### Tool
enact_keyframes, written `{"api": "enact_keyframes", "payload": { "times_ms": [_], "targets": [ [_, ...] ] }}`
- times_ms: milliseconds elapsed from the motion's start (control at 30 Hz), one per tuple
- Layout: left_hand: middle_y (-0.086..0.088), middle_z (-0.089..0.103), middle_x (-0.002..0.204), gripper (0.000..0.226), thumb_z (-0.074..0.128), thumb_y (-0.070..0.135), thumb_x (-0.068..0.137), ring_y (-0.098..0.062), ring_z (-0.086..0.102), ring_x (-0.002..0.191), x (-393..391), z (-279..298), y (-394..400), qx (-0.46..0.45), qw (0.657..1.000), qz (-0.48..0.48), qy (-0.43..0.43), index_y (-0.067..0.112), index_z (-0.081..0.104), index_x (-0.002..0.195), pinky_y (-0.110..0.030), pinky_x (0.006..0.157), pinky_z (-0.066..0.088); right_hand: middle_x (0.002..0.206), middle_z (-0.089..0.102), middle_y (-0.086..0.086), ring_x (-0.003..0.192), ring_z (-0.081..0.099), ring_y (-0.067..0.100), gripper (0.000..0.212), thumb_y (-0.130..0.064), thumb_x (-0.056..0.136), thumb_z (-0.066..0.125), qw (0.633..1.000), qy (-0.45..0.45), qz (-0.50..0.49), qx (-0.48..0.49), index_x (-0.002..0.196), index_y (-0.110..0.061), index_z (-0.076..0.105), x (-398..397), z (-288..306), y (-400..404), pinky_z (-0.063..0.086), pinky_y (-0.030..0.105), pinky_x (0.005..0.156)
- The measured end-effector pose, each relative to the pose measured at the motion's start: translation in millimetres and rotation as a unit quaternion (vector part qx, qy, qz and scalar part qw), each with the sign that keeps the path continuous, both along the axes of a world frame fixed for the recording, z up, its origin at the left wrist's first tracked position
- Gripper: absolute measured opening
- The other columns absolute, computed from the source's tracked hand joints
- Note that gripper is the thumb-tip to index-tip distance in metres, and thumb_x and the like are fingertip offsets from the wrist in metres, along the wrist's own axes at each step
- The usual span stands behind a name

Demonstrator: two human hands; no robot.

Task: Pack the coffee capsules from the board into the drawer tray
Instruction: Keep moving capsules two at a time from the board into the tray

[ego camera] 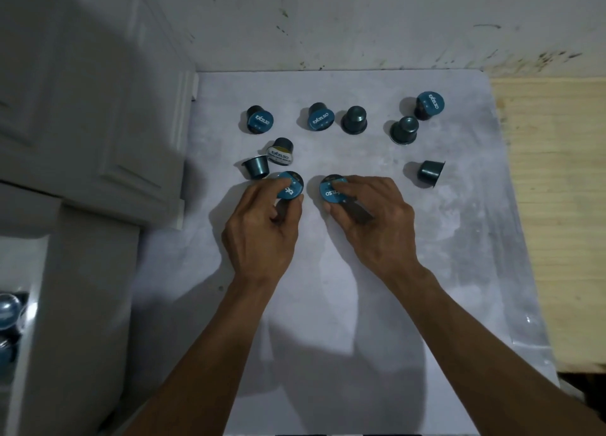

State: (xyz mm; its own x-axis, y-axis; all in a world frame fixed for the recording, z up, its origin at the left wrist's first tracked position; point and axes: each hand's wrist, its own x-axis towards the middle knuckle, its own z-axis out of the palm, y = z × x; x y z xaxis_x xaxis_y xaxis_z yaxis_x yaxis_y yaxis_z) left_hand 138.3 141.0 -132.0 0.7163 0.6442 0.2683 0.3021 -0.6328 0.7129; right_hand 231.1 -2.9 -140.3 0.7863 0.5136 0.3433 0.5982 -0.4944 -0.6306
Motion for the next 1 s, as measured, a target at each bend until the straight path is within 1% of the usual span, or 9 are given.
{"api": "enact_keyframes", "payload": {
  "times_ms": [67, 200, 267, 367, 467, 533, 700, 833, 1000],
  "targets": [
    [-0.004, 0.071, 0.099, 0.028, 0.073, 0.025, 0.086, -0.008, 0.057, 0.064, -0.4, -0.3, 1.0, -0.012, 1.0, -0.003, -0.014, 0.01, 0.069, 0.109, -0.033, 0.057, 0.057, 0.105, 0.073, 0.007, 0.095, 0.065, 0.021, 0.03, -0.025, 0.08, 0.079, 1.0, 0.0, -0.015, 0.006, 0.105, -0.008, 0.073, -3.0, 1.6, -1.1, 0.044, 0.02, 0.095],
    [-0.002, 0.069, 0.094, 0.028, 0.074, 0.026, 0.085, -0.014, 0.058, 0.062, -9.1, 8.7, 4.2, -0.04, 0.999, -0.019, -0.022, 0.01, 0.069, 0.107, -0.038, 0.056, 0.055, 0.102, 0.074, 0.005, 0.093, 0.066, 0.019, 0.028, -0.018, 0.077, 0.083, 0.998, 0.006, -0.045, 0.035, 0.101, -0.008, 0.074, -18.8, 17.0, -6.9, 0.051, 0.025, 0.089],
    [-0.001, 0.07, 0.093, 0.027, 0.075, 0.026, 0.084, -0.015, 0.058, 0.062, -18.5, 21.5, 4.2, -0.041, 0.999, -0.018, -0.022, 0.011, 0.069, 0.106, -0.038, 0.057, 0.055, 0.102, 0.073, 0.002, 0.092, 0.065, 0.016, 0.026, -0.016, 0.077, 0.083, 0.997, 0.021, -0.06, 0.048, 0.101, -0.011, 0.074, -32.4, 30.6, -11.9, 0.05, 0.021, 0.086],
    [0.001, 0.07, 0.093, 0.023, 0.075, 0.022, 0.082, -0.012, 0.058, 0.061, -37.3, 48.6, -2.3, -0.033, 0.999, -0.021, -0.037, 0.012, 0.069, 0.102, -0.037, 0.059, 0.054, 0.102, 0.073, -0.002, 0.089, 0.067, 0.017, 0.026, -0.017, 0.078, 0.083, 0.996, 0.032, -0.063, 0.062, 0.102, -0.013, 0.074, -55.0, 59.3, -17.9, 0.055, 0.027, 0.081],
    [0.003, 0.07, 0.098, 0.025, 0.075, 0.024, 0.082, -0.009, 0.058, 0.06, -65.5, 86.0, -12.7, -0.038, 0.998, -0.015, -0.047, 0.014, 0.069, 0.103, -0.035, 0.058, 0.055, 0.098, 0.069, -0.011, 0.08, 0.066, 0.012, 0.026, -0.019, 0.077, 0.083, 0.995, 0.024, -0.063, 0.08, 0.1, -0.015, 0.074, -82.6, 93.3, -25.4, 0.048, 0.012, 0.077],
    [0.003, 0.07, 0.099, 0.025, 0.075, 0.026, 0.082, -0.01, 0.059, 0.059, -90.6, 111.2, -18.8, -0.03, 0.998, -0.017, -0.059, 0.014, 0.069, 0.103, -0.034, 0.057, 0.055, 0.094, 0.07, -0.009, 0.078, 0.064, 0.008, 0.026, -0.023, 0.076, 0.082, 0.992, 0.044, -0.068, 0.094, 0.101, -0.018, 0.074, -103.6, 115.1, -31.1, 0.044, 0.006, 0.074],
    [0.004, 0.069, 0.09, 0.023, 0.077, 0.024, 0.078, -0.008, 0.058, 0.056, -178.1, 160.8, -23.7, 0.004, 0.995, -0.03, -0.092, 0.016, 0.07, 0.099, -0.029, 0.058, 0.052, 0.091, 0.07, -0.013, 0.081, 0.063, 0.001, 0.025, -0.029, 0.075, 0.08, 0.99, 0.09, -0.033, 0.108, 0.099, -0.025, 0.073, -173.2, 155.8, -33.3, 0.049, 0.011, 0.07],
    [0.012, 0.066, 0.088, 0.021, 0.077, 0.024, 0.078, -0.005, 0.058, 0.057, -250.1, 192.9, -9.7, 0.018, 0.995, -0.039, -0.088, 0.019, 0.071, 0.097, -0.027, 0.061, 0.051, 0.095, 0.073, -0.009, 0.079, 0.066, 0.007, 0.024, -0.025, 0.075, 0.081, 0.984, 0.112, 0.006, 0.14, 0.098, -0.02, 0.075, -229.2, 174.4, -21.4, 0.052, 0.019, 0.069],
    [0.014, 0.065, 0.078, 0.027, 0.084, 0.019, 0.073, -0.004, 0.058, 0.059, -321.0, 228.3, 36.9, 0.046, 0.996, -0.005, -0.07, 0.021, 0.071, 0.097, -0.016, 0.06, 0.049, 0.095, 0.073, -0.012, 0.08, 0.066, 0.005, 0.025, -0.019, 0.073, 0.083, 0.976, 0.125, 0.064, 0.168, 0.096, -0.018, 0.075, -277.1, 202.8, 18.5, 0.052, 0.018, 0.071]
  ]
}}
